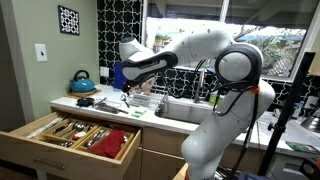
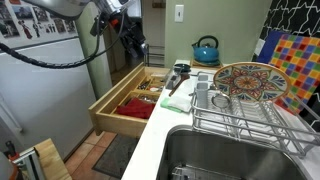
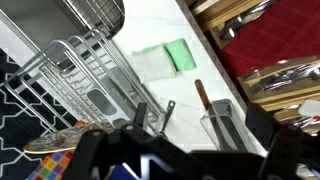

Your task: Pick up the plate, turn it around, then place it back on the plate rack

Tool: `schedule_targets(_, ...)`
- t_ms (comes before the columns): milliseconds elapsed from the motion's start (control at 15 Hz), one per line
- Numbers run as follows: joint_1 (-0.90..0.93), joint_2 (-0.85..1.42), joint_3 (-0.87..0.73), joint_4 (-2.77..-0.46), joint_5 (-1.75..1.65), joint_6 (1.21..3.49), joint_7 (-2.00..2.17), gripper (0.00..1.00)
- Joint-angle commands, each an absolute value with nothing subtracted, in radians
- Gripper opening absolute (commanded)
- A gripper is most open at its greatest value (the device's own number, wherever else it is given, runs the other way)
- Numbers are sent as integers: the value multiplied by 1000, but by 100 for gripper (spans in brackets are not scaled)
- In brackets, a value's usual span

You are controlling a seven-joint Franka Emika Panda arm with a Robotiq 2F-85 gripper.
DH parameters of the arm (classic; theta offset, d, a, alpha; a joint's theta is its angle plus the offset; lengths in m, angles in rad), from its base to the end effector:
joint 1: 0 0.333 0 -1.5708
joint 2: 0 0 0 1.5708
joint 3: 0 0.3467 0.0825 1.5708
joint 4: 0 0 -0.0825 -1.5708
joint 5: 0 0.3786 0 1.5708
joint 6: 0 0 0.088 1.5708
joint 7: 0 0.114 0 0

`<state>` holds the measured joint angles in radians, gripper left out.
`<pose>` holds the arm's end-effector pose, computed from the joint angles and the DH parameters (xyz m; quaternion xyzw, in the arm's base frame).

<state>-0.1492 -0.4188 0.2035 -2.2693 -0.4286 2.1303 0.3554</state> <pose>0.4399 0.0155 0.5746 0.9619 -0.0604 0.1719 0.2039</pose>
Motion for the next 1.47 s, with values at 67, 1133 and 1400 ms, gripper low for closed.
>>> schedule_targets(67,-201,-272,162,-2120,-470,2076,537,100)
schedule_targets(1133,-159,67,-74,-1729,-503,2019,895,100)
schedule_targets(1400,-157,87,-92,-1722,-502,2068,922,100)
